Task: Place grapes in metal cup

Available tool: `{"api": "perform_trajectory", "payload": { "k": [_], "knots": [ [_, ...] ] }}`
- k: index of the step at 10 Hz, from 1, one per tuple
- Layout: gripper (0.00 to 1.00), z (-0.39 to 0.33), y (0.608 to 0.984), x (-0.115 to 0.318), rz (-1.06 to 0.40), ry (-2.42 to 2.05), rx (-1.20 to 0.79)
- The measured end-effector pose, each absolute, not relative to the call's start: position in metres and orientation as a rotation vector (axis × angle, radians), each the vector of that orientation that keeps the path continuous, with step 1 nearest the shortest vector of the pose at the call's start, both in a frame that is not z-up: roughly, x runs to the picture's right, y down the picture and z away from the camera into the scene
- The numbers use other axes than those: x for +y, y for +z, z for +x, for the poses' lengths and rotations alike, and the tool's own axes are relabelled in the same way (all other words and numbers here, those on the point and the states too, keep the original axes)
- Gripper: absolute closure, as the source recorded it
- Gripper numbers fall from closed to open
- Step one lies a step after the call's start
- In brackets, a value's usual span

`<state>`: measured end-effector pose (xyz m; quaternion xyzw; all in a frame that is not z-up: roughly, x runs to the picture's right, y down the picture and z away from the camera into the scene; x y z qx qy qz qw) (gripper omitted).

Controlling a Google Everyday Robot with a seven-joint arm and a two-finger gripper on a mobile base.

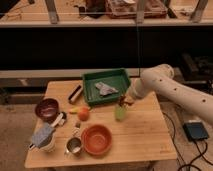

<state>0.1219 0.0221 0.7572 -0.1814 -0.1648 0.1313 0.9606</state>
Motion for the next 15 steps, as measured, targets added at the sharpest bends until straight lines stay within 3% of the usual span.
{"api": "perform_trajectory", "payload": {
  "k": [6,10,15],
  "knots": [
    [1.0,0.033,0.739,0.014,-0.485,0.121,-0.621],
    [1.0,-0.04,0.72,0.06,-0.645,-0.24,-0.545],
    [1.0,-0.04,0.717,0.067,-0.66,-0.281,-0.516]
  ]
}}
